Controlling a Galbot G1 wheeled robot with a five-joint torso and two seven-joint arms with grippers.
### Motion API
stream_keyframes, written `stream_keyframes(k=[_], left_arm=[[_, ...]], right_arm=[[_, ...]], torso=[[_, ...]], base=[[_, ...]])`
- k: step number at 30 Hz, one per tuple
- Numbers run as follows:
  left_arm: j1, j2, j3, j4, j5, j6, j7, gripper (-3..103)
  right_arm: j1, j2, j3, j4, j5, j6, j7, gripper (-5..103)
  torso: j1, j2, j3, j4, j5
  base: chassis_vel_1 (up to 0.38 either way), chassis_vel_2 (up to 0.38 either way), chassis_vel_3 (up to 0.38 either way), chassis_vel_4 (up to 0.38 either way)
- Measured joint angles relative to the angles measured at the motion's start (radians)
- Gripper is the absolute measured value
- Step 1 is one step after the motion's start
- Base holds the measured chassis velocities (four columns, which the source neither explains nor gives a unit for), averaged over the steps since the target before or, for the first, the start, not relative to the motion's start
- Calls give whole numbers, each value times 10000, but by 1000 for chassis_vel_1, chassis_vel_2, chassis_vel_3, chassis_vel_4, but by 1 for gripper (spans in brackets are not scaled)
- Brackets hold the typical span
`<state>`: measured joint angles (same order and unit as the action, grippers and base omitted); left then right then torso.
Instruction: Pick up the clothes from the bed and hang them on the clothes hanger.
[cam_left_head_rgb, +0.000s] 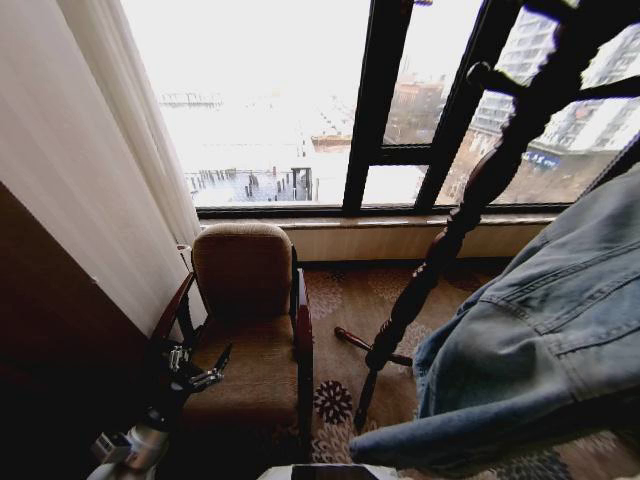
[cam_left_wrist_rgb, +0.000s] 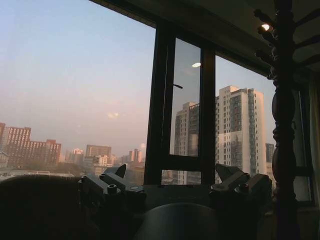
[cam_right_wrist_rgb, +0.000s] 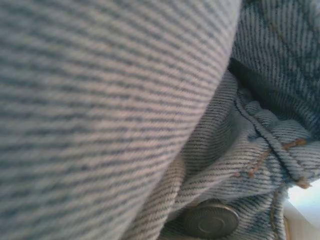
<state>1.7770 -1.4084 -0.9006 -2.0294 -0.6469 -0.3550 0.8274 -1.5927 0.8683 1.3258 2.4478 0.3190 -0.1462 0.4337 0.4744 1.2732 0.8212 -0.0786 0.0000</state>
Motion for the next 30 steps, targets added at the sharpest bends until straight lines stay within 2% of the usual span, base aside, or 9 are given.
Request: stream_keyframes(k=[14,22,30], left_arm=[[39,-31,-45,-143,11,50,-2,100],[54,-33,-107,-244,-37,111,-30,100],[213,-84,-276,-218,-143,78,14,100]], right_arm=[[506,-43,194,-1358,173,326,-129,20],[1033,-683,-18,-1636,316,317,-193,20],[1771,-1245,-775,-1988,141,265,-145,20]], torso=[[-1,0,0,-2,0],[-2,-1,0,-2,1],[-1,-1,0,0,0]], base=[[0,0,0,0],[0,0,0,0],[0,0,0,0]])
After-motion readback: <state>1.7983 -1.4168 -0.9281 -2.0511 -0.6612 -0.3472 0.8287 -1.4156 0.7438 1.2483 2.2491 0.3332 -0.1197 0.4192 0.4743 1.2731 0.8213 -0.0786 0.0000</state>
